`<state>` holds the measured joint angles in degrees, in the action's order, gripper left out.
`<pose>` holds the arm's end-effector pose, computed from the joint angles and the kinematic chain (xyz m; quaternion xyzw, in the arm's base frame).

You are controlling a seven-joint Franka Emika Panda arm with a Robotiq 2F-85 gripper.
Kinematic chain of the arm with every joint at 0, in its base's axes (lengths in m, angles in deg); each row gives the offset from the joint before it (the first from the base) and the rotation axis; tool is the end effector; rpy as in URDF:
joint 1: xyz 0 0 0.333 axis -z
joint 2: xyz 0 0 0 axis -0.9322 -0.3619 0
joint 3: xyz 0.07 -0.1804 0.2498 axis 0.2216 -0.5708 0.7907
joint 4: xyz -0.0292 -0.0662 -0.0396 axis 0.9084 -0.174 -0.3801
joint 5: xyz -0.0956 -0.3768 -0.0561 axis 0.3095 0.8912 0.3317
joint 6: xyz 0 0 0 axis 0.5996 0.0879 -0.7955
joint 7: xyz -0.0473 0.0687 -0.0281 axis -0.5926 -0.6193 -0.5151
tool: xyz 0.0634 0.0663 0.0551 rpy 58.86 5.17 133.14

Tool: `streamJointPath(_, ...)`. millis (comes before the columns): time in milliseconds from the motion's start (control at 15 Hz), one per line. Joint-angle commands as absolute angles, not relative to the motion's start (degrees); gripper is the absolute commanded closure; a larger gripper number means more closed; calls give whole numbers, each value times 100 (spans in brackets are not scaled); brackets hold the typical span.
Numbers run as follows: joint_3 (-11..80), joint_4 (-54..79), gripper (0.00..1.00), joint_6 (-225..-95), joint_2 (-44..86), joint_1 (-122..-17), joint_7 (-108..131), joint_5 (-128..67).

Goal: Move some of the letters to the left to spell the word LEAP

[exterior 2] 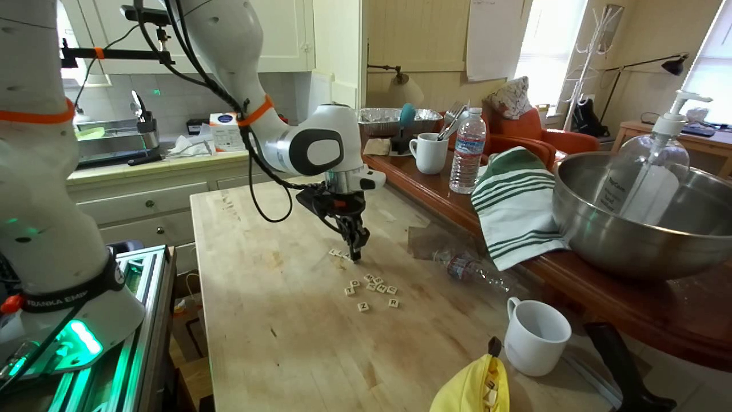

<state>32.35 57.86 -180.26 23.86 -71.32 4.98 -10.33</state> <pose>0.5039 -0.0180 0.2197 0.9924 0.0596 0.0369 0.1010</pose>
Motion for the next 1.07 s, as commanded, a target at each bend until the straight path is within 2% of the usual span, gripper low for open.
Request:
streamJointPath(0, 3228, 5862, 100, -17968, 2548, -7176, 515, -1118)
streamJointPath(1000, 3077, 6002, 100, -18003, 2926, -6980, 606, -945)
